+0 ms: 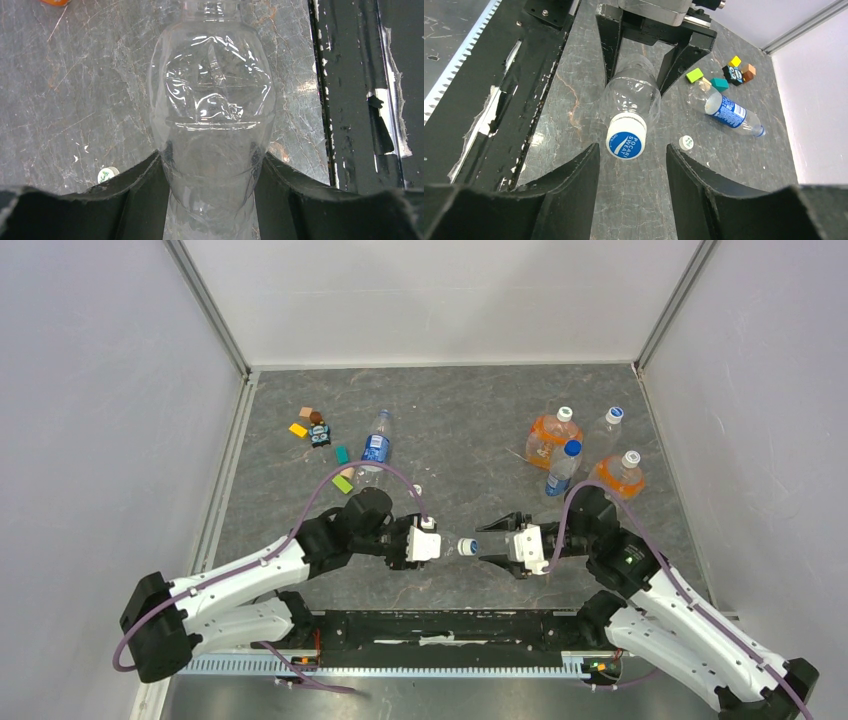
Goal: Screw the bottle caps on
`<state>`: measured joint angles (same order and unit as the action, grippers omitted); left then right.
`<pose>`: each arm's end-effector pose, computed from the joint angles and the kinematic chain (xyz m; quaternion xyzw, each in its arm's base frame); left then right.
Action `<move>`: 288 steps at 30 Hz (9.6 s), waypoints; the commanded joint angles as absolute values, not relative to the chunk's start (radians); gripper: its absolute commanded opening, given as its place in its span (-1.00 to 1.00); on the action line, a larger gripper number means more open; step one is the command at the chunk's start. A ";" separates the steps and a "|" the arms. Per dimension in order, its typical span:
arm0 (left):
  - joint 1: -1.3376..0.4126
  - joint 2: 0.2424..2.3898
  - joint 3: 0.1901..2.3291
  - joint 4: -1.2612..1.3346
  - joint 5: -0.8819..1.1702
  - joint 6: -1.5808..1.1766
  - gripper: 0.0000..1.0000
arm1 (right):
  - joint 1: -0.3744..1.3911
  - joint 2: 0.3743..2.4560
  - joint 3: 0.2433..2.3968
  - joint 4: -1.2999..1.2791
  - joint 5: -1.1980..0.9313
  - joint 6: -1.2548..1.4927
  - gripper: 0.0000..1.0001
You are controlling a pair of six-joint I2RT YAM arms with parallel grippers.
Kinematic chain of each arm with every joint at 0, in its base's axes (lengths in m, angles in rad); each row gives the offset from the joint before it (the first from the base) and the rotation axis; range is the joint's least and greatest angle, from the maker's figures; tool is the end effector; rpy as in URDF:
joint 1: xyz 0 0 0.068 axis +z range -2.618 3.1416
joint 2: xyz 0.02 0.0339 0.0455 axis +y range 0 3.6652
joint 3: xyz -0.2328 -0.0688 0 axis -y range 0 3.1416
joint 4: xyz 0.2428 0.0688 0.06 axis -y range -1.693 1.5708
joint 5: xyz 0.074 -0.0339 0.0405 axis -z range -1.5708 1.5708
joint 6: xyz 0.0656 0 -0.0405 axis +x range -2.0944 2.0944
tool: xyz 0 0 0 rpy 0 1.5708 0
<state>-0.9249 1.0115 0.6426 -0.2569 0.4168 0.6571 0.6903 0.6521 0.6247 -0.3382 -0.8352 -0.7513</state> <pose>0.1312 -0.2182 0.2008 0.6857 0.5456 -0.2420 0.4167 0.1152 0.1582 0.2659 -0.6697 0.4141 0.3182 0.5280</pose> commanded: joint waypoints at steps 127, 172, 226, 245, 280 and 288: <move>-0.825 1.030 0.718 -0.293 0.441 0.649 -0.95 | 0.815 0.778 0.520 -0.019 -0.627 -0.453 -0.47; -1.150 0.882 0.506 -0.061 -0.293 0.924 -0.95 | 0.813 0.683 0.478 0.199 -0.186 0.255 0.21; -0.855 0.947 0.650 -0.193 0.395 0.693 -0.95 | 0.819 0.819 0.643 -0.137 -0.662 -0.453 -0.97; -1.106 0.790 0.422 0.105 -0.210 1.063 -0.95 | 0.816 0.858 0.429 0.253 -0.221 0.637 -1.00; -0.937 0.922 0.638 -0.235 0.292 0.733 -0.96 | 0.816 0.537 0.488 0.048 -0.597 -0.507 0.28; -0.907 0.960 0.671 -0.267 0.429 0.708 -0.95 | 0.816 0.610 0.553 -0.057 -0.747 -0.646 0.24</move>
